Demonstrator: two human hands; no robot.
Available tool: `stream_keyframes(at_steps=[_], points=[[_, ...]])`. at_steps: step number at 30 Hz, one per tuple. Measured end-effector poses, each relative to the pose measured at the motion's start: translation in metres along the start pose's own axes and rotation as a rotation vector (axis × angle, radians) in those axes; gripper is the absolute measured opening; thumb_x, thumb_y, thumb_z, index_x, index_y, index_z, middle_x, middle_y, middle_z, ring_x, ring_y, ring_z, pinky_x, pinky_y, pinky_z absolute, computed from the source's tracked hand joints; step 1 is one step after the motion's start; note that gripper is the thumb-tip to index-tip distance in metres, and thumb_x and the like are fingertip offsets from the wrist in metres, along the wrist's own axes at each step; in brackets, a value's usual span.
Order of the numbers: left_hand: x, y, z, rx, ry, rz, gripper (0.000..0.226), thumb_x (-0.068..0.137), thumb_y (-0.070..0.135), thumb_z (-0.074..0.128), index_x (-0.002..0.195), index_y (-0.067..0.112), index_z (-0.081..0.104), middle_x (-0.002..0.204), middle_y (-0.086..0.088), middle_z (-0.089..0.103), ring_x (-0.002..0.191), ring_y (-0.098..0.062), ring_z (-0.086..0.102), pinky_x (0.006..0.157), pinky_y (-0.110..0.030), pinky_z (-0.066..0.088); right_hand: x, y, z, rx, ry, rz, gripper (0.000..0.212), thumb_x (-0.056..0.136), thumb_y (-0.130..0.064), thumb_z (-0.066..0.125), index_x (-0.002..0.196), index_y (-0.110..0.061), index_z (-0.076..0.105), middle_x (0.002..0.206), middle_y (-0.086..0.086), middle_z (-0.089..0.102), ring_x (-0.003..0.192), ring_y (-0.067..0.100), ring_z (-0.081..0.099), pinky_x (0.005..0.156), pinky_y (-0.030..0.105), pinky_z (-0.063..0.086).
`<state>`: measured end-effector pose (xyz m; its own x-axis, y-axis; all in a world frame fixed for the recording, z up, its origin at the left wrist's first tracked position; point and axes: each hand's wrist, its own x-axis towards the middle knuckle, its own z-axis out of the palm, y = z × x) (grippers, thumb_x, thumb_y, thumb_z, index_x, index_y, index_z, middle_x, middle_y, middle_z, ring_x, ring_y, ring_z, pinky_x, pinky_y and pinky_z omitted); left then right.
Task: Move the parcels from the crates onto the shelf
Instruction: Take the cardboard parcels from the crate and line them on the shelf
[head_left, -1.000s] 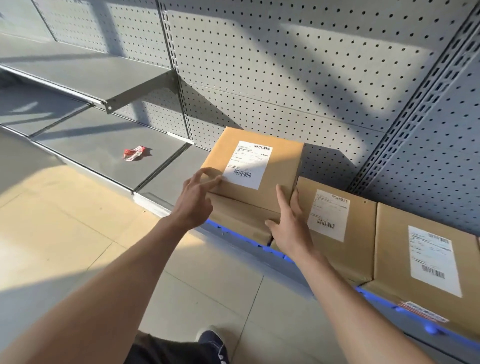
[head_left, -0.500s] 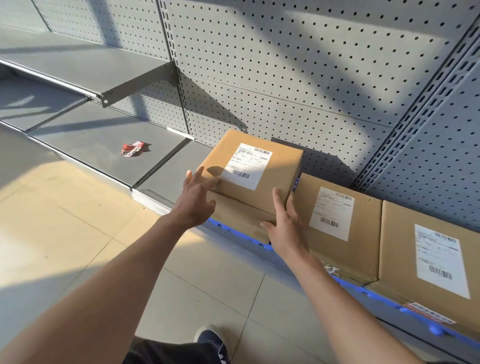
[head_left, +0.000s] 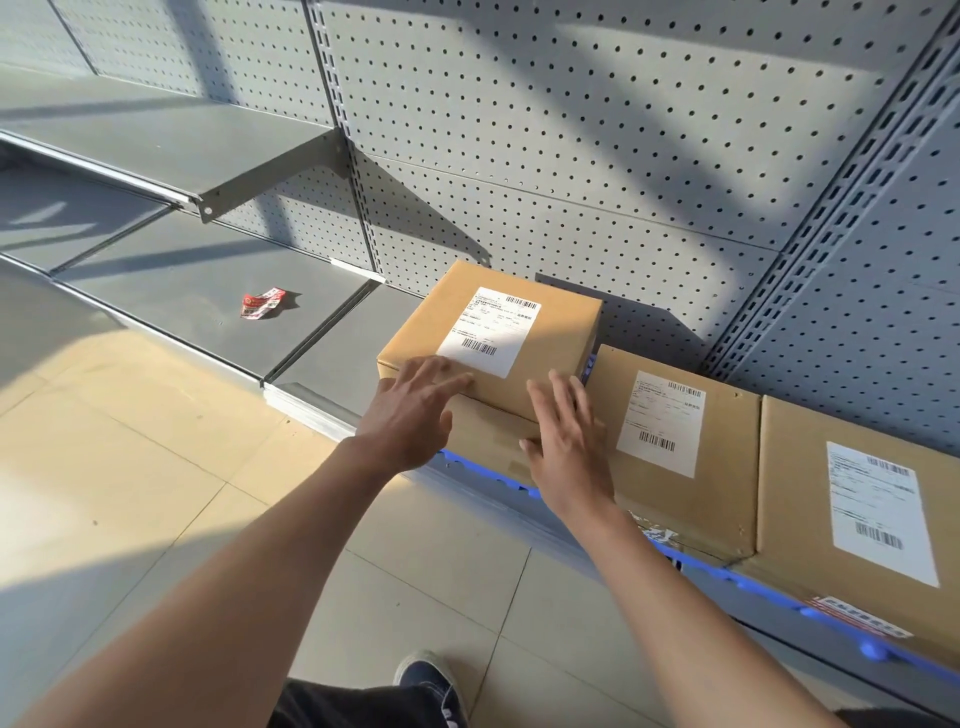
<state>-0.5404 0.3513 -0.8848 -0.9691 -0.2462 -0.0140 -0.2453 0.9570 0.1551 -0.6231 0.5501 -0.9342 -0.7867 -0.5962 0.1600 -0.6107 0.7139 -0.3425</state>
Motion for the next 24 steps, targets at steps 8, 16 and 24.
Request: stream_keyframes(at_steps=[8,16,24], points=[[0.001,0.011,-0.007,0.027,-0.050,-0.033,0.056,0.100,0.031,0.053,0.153,0.035,0.036,0.160,0.001,0.029,0.149,-0.024,0.020,0.113,-0.049,0.031,0.005,0.003,-0.015,-0.084,-0.085,-0.066,0.068,0.091,-0.019,0.068,0.151,-0.017,0.037,0.161,0.011,0.024,0.149,0.033,0.019,0.103,0.051,0.044],[-0.006,0.040,-0.031,0.009,0.003,-0.026,0.055,0.102,0.041,0.051,0.154,0.028,0.039,0.151,0.000,0.050,0.139,-0.025,0.043,0.108,-0.047,0.037,-0.009,0.009,-0.069,-0.049,-0.167,-0.060,0.050,0.102,-0.027,0.054,0.150,-0.019,0.043,0.157,0.004,0.039,0.147,0.022,0.027,0.111,0.042,0.034],[-0.026,0.104,-0.064,-0.006,0.065,0.035,0.048,0.103,0.048,0.046,0.147,0.029,0.049,0.143,0.002,0.058,0.128,-0.024,0.053,0.100,-0.042,0.044,-0.059,0.041,-0.137,-0.015,-0.136,0.043,0.039,0.101,-0.021,0.055,0.140,-0.019,0.058,0.144,-0.002,0.058,0.133,0.022,0.049,0.108,0.040,0.043]])
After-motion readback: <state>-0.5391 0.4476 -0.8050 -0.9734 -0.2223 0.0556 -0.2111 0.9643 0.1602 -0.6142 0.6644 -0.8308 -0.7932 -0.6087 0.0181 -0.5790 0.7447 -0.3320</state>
